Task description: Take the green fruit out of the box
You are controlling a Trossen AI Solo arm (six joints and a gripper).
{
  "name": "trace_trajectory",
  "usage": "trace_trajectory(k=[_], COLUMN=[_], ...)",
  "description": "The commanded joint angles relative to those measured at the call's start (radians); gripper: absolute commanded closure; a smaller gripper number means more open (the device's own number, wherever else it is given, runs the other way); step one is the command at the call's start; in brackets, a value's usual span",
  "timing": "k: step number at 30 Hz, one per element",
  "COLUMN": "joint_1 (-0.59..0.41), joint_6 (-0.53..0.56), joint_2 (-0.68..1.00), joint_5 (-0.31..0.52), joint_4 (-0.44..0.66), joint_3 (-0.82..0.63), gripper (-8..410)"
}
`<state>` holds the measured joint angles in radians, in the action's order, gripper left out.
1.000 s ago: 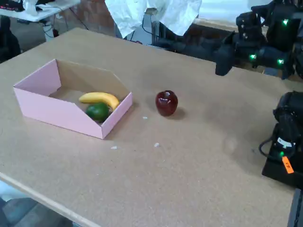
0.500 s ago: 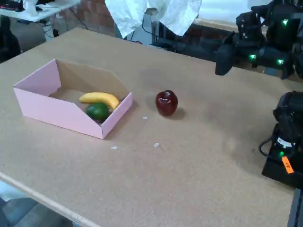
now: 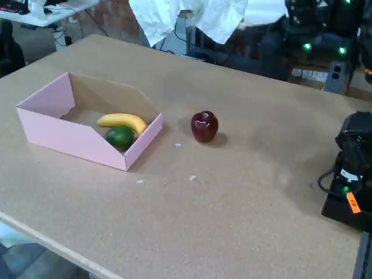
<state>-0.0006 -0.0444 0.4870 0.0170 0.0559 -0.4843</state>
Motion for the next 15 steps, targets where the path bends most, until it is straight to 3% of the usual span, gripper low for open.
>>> trace_trajectory(k=[1, 7, 15], joint_1=[0.0, 0.0, 0.008], joint_6=[0.006, 0.066, -0.007], joint_2=[0.118, 0.319, 0.657], joint_5=[0.008, 0.007, 0.006], joint_4=[0.037, 0.109, 0.446], joint_3=[-0.107, -0.305, -0.68], gripper=[210, 119, 115])
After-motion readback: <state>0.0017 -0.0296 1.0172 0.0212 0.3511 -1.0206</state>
